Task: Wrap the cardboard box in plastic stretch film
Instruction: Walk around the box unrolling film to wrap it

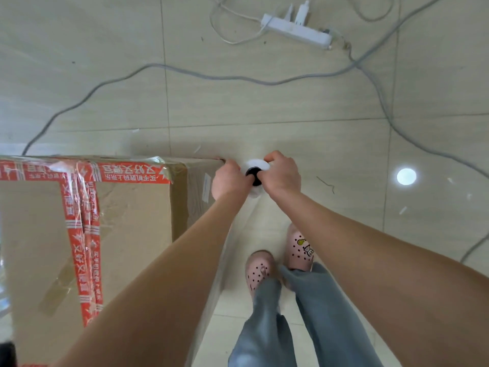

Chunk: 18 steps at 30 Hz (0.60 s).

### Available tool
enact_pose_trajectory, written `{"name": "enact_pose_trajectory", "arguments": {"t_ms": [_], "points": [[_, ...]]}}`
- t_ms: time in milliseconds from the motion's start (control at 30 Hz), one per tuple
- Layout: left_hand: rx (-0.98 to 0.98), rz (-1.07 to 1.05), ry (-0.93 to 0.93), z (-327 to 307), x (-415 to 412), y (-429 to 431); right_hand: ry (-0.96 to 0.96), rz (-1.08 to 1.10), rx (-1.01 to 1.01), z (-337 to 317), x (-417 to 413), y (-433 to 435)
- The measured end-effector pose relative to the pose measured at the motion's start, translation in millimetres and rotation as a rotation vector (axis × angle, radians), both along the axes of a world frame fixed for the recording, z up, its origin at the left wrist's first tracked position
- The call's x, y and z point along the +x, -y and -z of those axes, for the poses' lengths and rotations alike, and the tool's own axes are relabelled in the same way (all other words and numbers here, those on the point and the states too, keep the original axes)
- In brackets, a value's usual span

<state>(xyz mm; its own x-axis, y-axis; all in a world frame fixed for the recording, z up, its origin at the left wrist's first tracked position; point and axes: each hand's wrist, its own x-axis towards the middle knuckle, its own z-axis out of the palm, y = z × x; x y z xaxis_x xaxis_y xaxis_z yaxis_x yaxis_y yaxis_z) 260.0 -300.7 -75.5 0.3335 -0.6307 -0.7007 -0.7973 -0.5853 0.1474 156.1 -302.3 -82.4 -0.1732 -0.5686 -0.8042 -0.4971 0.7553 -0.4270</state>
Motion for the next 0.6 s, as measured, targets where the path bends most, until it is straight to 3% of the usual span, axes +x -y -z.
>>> {"name": "enact_pose_trajectory", "arguments": {"t_ms": [200,300,467,600], "points": [[-0.022,0.601,0.060,-1,-5,36,-0.019,-0.036,-0.024,2,5,9],[-0.001,0.749,0.093,1,-5,52,-0.067,-0.086,-0.058,3,6,17],[-0.025,0.652,0.106,0,9,66,-0.136,-0.164,-0.118,3,12,36],[-0.013,0.463,0.128,-3,30,75,-0.046,-0.007,0.007,7,27,41]]}}
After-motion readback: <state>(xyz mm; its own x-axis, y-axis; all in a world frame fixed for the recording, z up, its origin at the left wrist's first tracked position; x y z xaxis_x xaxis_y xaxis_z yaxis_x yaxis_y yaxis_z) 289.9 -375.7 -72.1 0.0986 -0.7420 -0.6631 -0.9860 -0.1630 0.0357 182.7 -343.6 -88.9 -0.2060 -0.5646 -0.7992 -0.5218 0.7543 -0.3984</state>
